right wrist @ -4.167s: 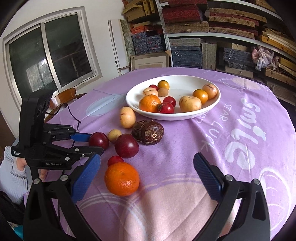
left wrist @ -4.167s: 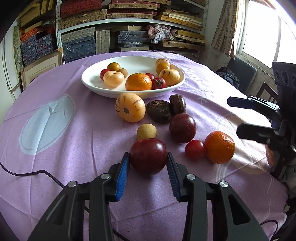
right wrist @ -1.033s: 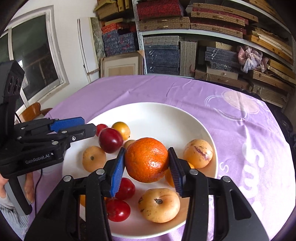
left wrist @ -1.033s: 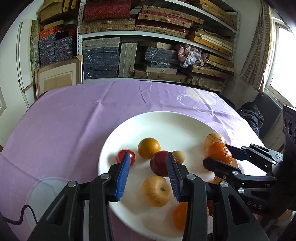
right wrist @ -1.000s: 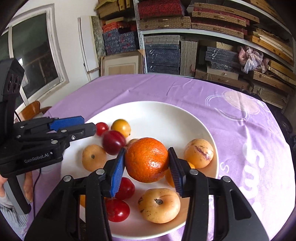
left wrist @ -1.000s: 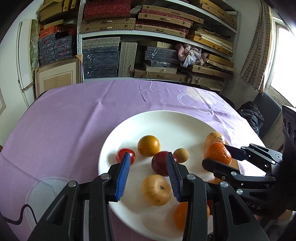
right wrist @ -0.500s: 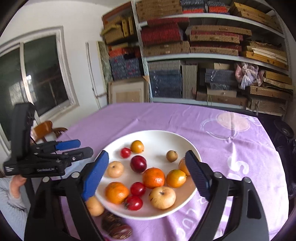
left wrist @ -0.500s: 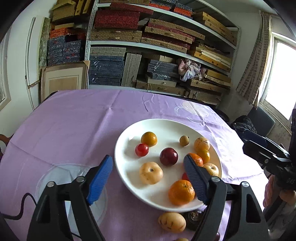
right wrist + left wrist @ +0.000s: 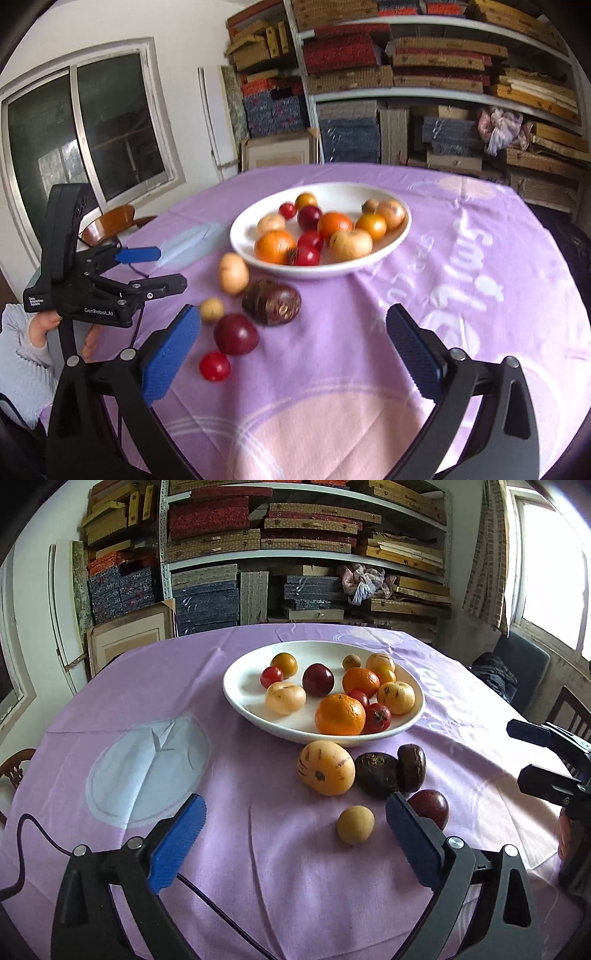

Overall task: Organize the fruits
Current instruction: 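Withdraw both tools from the plate toward the remaining fruits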

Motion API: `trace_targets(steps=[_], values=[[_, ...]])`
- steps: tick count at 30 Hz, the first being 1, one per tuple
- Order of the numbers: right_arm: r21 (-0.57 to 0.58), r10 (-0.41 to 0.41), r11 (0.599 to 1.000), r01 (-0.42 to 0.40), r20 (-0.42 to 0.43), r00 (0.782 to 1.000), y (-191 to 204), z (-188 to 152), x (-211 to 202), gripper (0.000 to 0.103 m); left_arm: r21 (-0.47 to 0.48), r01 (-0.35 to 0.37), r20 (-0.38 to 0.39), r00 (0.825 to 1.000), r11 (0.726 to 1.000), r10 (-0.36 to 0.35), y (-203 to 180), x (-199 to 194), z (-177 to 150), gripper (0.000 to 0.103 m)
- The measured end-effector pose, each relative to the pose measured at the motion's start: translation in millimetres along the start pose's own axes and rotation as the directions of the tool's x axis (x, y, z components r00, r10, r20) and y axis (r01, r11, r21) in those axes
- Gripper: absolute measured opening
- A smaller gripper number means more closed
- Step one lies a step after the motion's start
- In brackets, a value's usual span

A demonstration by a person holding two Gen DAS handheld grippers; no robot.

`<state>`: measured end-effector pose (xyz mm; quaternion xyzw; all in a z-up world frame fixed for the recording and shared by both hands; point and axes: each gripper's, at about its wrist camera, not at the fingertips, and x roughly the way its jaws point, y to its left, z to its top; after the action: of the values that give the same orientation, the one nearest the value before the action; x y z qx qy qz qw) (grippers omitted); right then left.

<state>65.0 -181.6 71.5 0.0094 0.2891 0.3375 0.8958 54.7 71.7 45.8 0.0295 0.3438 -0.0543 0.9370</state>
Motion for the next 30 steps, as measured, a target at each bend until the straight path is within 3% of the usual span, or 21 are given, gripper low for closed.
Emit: trace_targets(steps=[3, 9, 13, 15, 22, 25, 30], values=[[0.019, 0.012, 1.000, -0.012, -0.021, 1.000, -1, -2, 3, 0.099, 0.024, -0.023, -0.023, 0.999, 0.999, 0.024, -3, 8, -3, 0.099], [0.043, 0.017, 0.999, -0.015, -0.040, 0.999, -3, -2, 7, 0.099, 0.041, -0.001, -0.075, 0.997, 0.999, 0.004, -10, 23, -7, 0.099], [0.045, 0.024, 0.999, -0.021, -0.071, 0.997, -1, -5, 13, 0.099, 0.071, -0.029, -0.107, 0.994, 0.997, 0.037, -14, 35, -5, 0.099], [0.035, 0.030, 0.999, -0.027, -0.085, 0.996, 2, -6, 15, 0.099, 0.066, -0.054, -0.115, 0.992, 0.996, 0.061, -12, 40, -4, 0.100], [0.016, 0.041, 0.999, -0.039, -0.118, 0.992, 11, -10, 20, 0.099, 0.047, -0.031, -0.133, 0.990, 0.998, 0.037, -5, 42, -6, 0.100], [0.013, 0.048, 0.999, -0.046, -0.141, 0.989, 14, -11, 24, 0.099, 0.069, -0.048, -0.205, 0.977, 0.996, 0.061, -7, 52, -11, 0.100], [0.000, 0.053, 0.999, -0.053, -0.155, 0.987, 20, -14, 26, 0.099, 0.037, -0.091, -0.202, 0.975, 0.995, 0.097, 5, 56, -9, 0.100]])
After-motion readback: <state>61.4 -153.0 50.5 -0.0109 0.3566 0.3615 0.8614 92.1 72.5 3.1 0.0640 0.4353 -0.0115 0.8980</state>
